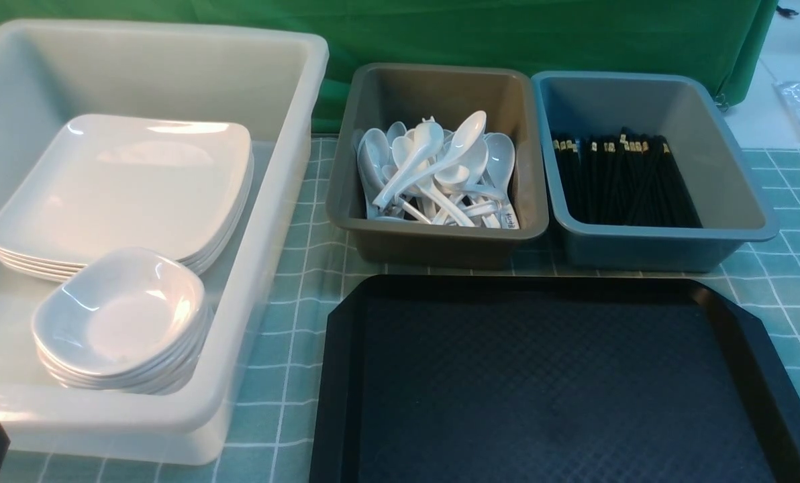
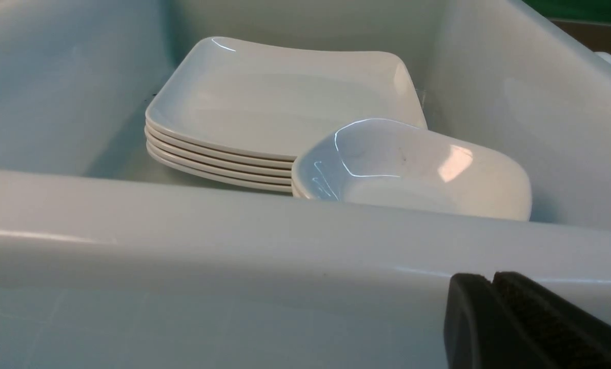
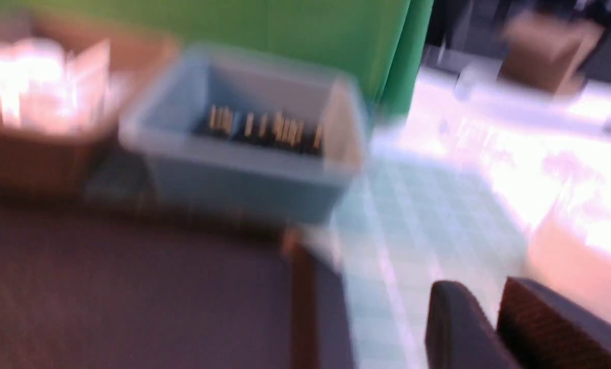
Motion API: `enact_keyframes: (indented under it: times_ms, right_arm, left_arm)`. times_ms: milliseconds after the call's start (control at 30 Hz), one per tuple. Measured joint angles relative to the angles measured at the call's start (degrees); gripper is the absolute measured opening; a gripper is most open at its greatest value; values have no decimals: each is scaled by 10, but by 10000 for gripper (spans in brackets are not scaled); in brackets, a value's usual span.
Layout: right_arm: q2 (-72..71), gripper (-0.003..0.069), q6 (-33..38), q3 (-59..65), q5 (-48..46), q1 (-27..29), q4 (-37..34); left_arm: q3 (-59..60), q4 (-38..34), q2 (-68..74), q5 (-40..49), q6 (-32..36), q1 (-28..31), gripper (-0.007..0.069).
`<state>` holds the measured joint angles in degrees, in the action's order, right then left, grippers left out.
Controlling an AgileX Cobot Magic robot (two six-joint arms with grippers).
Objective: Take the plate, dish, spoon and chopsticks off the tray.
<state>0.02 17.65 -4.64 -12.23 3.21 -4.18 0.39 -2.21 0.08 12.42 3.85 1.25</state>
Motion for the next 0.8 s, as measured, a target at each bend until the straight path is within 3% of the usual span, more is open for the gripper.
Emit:
enact_keyframes:
  times_ms: [200,800]
  right_arm:
    - [0,185,-18,50,-21,-53,1]
    - [0,216,-21,50,-20,-57,1]
  left_arm:
    - [0,1,0,1,0,0,17]
    - [0,6,0,3,0,0,17]
